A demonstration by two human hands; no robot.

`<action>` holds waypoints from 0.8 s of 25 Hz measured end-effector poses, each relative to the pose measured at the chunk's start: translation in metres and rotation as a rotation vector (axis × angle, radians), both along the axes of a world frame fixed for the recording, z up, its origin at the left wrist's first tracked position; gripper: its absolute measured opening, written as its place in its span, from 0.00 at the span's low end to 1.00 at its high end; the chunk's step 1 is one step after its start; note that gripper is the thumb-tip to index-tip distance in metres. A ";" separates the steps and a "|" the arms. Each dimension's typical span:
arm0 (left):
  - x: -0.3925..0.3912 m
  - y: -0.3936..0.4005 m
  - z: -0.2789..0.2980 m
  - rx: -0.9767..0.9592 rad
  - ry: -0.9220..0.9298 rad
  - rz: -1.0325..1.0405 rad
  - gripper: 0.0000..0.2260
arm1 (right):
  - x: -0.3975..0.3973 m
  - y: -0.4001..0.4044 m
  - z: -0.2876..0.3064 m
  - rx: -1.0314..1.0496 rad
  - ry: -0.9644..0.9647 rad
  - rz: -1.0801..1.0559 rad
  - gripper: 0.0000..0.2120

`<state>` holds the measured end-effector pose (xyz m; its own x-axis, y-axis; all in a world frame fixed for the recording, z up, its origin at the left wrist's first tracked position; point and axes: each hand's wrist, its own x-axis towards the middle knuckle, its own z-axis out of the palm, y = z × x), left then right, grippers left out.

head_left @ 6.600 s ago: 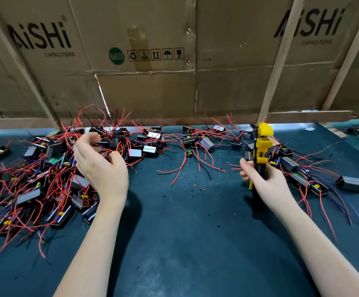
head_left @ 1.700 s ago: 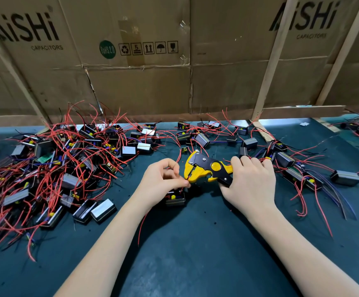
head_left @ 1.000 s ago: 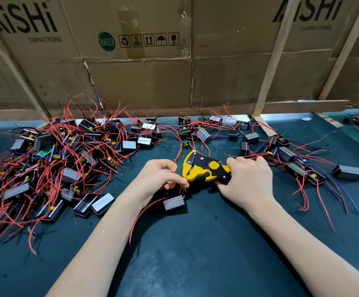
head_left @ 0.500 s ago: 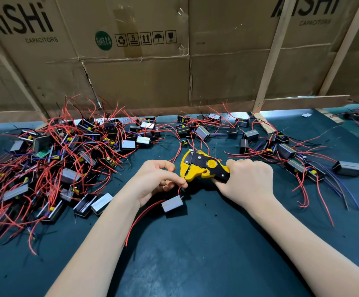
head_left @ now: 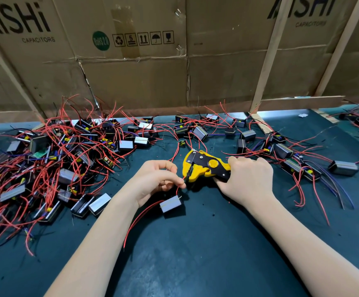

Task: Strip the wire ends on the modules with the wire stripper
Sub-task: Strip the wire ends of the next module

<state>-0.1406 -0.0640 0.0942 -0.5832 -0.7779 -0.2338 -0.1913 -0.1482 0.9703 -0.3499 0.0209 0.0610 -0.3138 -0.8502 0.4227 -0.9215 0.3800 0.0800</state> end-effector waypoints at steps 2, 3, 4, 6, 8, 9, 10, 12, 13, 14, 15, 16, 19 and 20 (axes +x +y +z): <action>0.000 0.000 0.001 -0.002 0.015 0.022 0.15 | 0.003 0.000 -0.002 -0.013 0.009 0.027 0.24; 0.000 0.000 0.001 -0.007 0.015 0.029 0.15 | 0.003 -0.001 -0.003 -0.023 0.010 0.035 0.25; 0.000 0.001 0.002 -0.014 0.010 0.032 0.16 | 0.004 -0.001 -0.004 -0.029 0.012 0.037 0.27; -0.002 0.002 0.002 -0.026 0.002 0.031 0.17 | 0.004 -0.002 -0.005 -0.040 0.009 0.035 0.29; -0.004 0.004 0.001 -0.035 -0.011 0.031 0.17 | 0.004 -0.002 -0.006 -0.049 -0.005 0.037 0.29; -0.004 0.005 0.001 -0.038 -0.016 0.034 0.17 | 0.005 -0.002 -0.006 -0.051 -0.015 0.041 0.29; -0.005 0.005 0.001 -0.038 -0.019 0.040 0.18 | 0.005 -0.002 -0.006 -0.053 -0.027 0.047 0.29; -0.006 0.004 0.000 -0.035 -0.018 0.051 0.18 | 0.005 -0.002 -0.006 -0.055 -0.049 0.057 0.28; -0.006 0.004 0.000 -0.030 -0.017 0.053 0.18 | 0.005 -0.002 -0.005 -0.054 -0.056 0.062 0.27; -0.006 0.004 -0.001 -0.026 -0.014 0.053 0.18 | 0.005 -0.002 -0.005 -0.053 -0.059 0.069 0.26; -0.006 0.003 -0.001 -0.024 -0.012 0.052 0.18 | 0.004 -0.001 -0.004 -0.050 -0.054 0.077 0.24; -0.006 0.003 -0.001 -0.022 -0.011 0.052 0.18 | 0.004 -0.001 -0.003 -0.044 -0.043 0.086 0.23; -0.005 0.003 -0.002 -0.023 -0.008 0.047 0.18 | 0.003 0.001 0.000 -0.029 -0.015 0.099 0.22; -0.005 0.003 -0.002 -0.026 -0.010 0.042 0.18 | 0.003 0.001 0.000 -0.027 -0.014 0.105 0.22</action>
<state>-0.1453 -0.0613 0.0923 -0.5477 -0.8075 -0.2190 -0.1950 -0.1313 0.9720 -0.3466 0.0217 0.0611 -0.2295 -0.8669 0.4424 -0.9574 0.2830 0.0579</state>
